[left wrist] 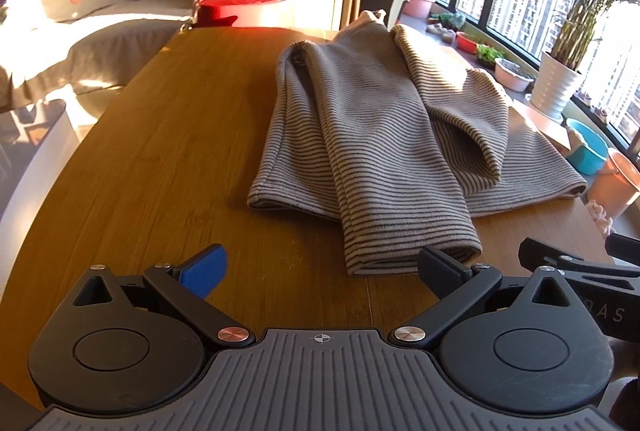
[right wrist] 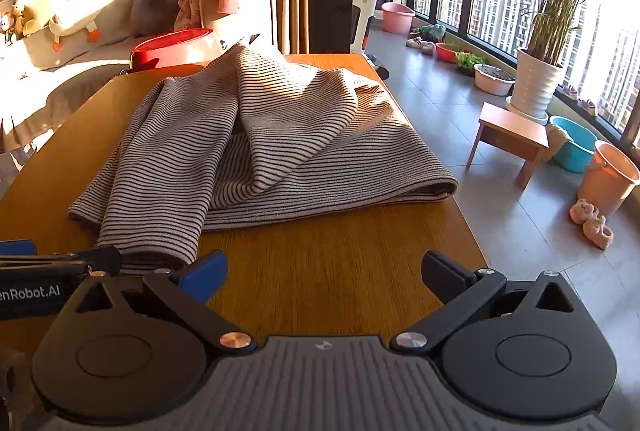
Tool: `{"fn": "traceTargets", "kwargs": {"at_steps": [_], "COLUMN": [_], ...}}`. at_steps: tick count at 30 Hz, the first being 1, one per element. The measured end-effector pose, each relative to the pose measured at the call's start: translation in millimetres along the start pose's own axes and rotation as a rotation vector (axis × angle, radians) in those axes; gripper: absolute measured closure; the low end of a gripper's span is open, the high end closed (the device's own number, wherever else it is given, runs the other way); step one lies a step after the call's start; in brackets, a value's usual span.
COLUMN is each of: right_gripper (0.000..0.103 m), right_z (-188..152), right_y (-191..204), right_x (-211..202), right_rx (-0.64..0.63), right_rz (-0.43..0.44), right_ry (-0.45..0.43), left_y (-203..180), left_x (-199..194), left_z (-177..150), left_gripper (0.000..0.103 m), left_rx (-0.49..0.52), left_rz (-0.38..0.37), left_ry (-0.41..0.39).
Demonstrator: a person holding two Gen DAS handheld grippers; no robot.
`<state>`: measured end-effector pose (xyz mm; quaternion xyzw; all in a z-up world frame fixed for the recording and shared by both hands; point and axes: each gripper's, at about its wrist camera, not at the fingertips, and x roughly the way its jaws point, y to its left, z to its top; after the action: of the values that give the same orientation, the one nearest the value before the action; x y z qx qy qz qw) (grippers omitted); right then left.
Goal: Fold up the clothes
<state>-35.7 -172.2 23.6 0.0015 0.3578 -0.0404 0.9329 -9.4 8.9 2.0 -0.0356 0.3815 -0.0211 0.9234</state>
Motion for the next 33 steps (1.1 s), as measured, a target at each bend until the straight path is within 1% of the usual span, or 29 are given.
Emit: {"fn": "traceTargets", "kwargs": {"at_steps": [21, 33], "right_gripper": [0.0, 0.0], "right_z": [-3.9, -6.1], "right_y": [5.3, 5.0], "right_x": [10.9, 15.2], "right_rx": [0.013, 0.013], "right_rz": [-0.002, -0.006], "right_ry": [0.025, 0.044], "left_y": [-0.3, 0.1], "left_x": [2.4, 6.9], "left_z": [-4.0, -6.9], "left_gripper": [0.0, 0.0], "left_rx": [0.002, -0.002], "left_rz": [0.001, 0.001], "left_ry": [0.012, 0.032]}}
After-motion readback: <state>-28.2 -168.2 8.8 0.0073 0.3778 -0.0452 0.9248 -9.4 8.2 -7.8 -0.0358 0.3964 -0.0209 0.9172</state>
